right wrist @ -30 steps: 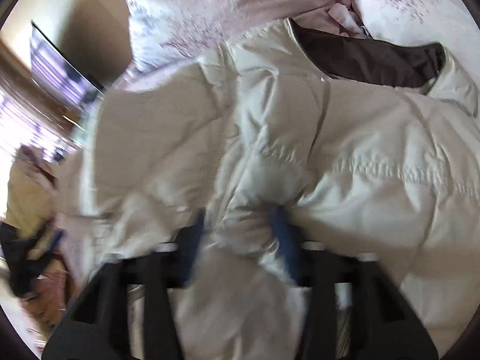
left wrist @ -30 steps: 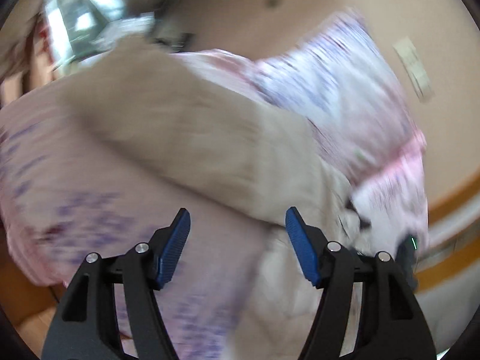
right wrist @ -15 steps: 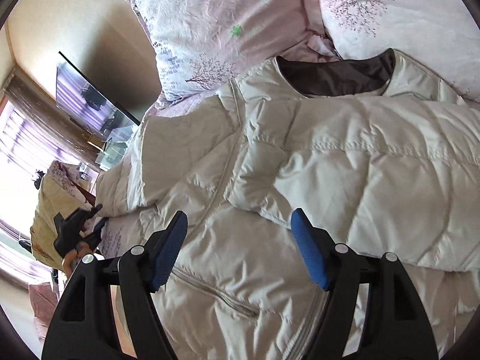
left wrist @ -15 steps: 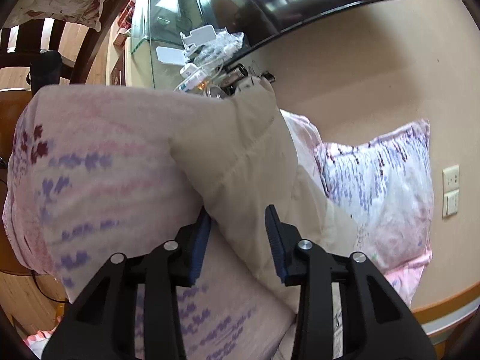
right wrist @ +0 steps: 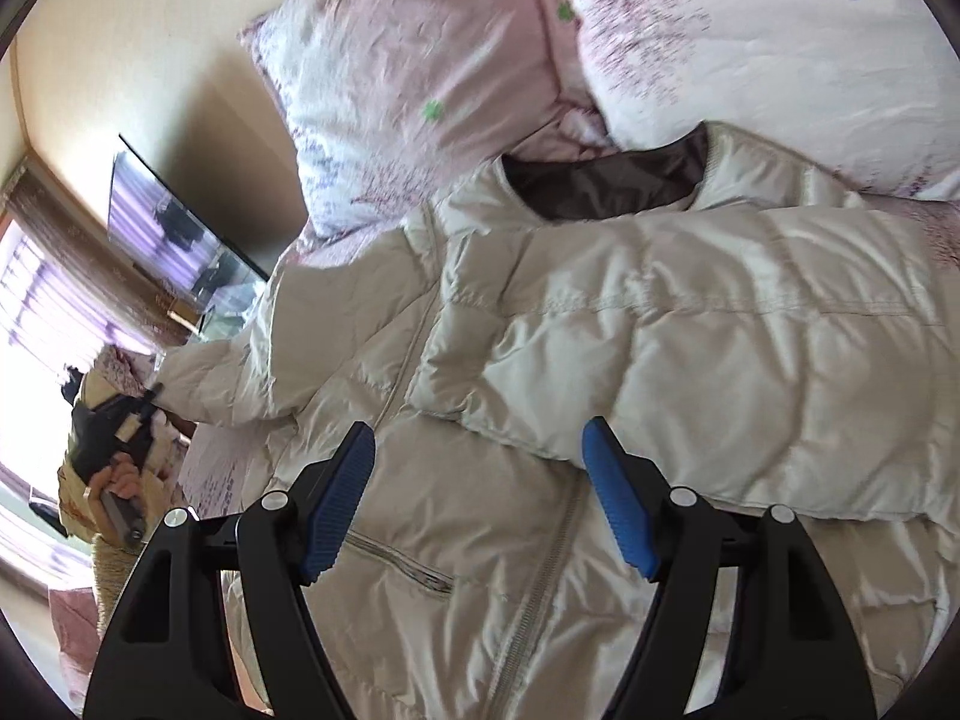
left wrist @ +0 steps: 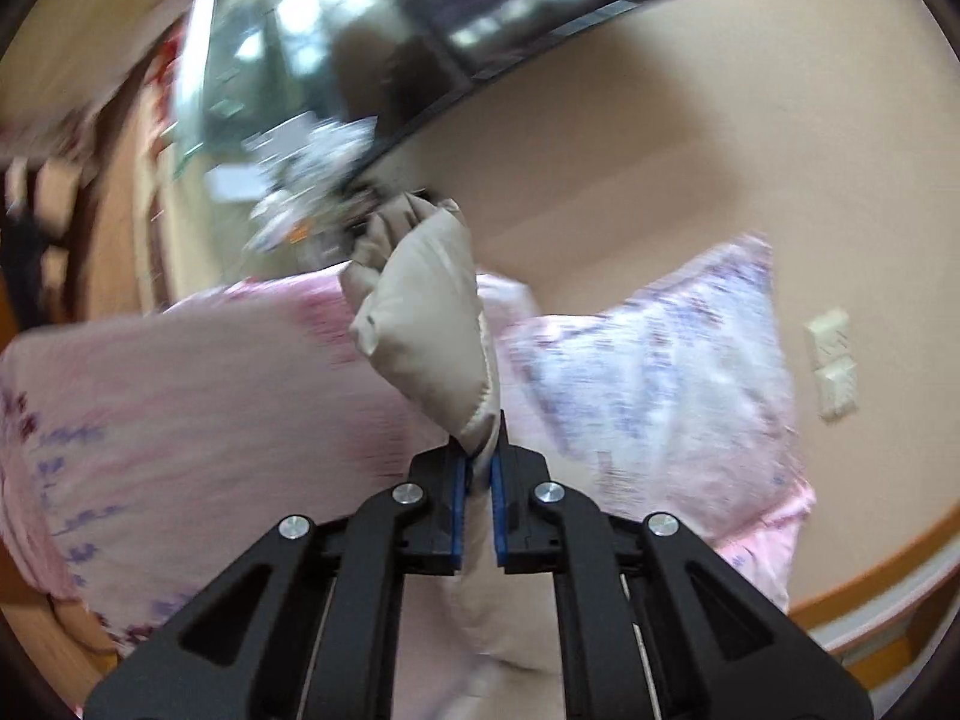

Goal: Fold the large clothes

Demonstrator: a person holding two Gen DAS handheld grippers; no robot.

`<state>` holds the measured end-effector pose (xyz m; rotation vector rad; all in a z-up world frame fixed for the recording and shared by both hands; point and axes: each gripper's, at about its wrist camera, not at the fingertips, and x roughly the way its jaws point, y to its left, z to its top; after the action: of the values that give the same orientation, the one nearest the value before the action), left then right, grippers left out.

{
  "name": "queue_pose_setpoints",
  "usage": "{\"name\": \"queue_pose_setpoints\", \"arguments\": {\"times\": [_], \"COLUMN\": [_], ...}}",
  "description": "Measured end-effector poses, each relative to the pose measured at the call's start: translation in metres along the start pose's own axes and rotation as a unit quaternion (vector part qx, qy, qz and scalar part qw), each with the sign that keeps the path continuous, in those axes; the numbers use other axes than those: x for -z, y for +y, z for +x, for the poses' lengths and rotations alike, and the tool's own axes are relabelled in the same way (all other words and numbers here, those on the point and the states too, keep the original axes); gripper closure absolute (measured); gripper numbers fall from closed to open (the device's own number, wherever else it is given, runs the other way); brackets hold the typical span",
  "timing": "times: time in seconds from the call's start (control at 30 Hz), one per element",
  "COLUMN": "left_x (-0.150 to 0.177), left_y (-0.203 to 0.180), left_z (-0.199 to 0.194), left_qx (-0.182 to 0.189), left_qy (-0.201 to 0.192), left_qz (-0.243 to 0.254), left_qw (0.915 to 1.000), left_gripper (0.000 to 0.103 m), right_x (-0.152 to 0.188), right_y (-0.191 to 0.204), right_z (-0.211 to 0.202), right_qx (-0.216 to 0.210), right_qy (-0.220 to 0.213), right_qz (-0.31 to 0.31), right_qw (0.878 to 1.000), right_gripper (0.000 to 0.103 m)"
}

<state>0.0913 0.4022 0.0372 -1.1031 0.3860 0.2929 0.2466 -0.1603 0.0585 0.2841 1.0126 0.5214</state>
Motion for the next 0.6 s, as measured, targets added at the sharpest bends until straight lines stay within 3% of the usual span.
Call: {"name": "queue_pose_setpoints", "arguments": {"times": [0.1,0.2,0.27,0.37,0.5,0.6], "left_x": [0.008,0.031,0.053,0.098,0.155,0.194], "left_y": [-0.058,-0.118,-0.151,-0.199,-0.234,-0.247], "left_z": [-0.006,-0.008,-0.007,0.003,0.025,0.045], "left_qx": [0.053,0.115,0.155,0.215,0.261,0.270], "left_qy": [0.005,0.025,0.047,0.096,0.166,0.213], "left_qz": [0.053,0.106,0.133,0.170,0.195,0.203], "left_qw": [0.9972,0.9874,0.9778,0.9568,0.9309,0.9169], "left_gripper": [0.096,0.097,0.097,0.097,0.097,0.097], "right_x": [-0.001,0.000,0.002,0.003,0.006,0.007], "right_y": [-0.013,-0.029,-0.040,-0.051,-0.063,-0.073], "right_z": [-0.015,-0.027,-0.035,-0.045,-0.057,-0.065], "right_qx": [0.013,0.022,0.027,0.033,0.041,0.050], "right_qy": [-0.019,-0.034,-0.043,-0.054,-0.067,-0.076], "right_qz": [0.011,0.028,0.041,0.054,0.066,0.073], "right_qw": [1.000,0.999,0.998,0.997,0.995,0.993], "right_gripper": [0.030,0.030,0.030,0.030,0.029,0.029]}}
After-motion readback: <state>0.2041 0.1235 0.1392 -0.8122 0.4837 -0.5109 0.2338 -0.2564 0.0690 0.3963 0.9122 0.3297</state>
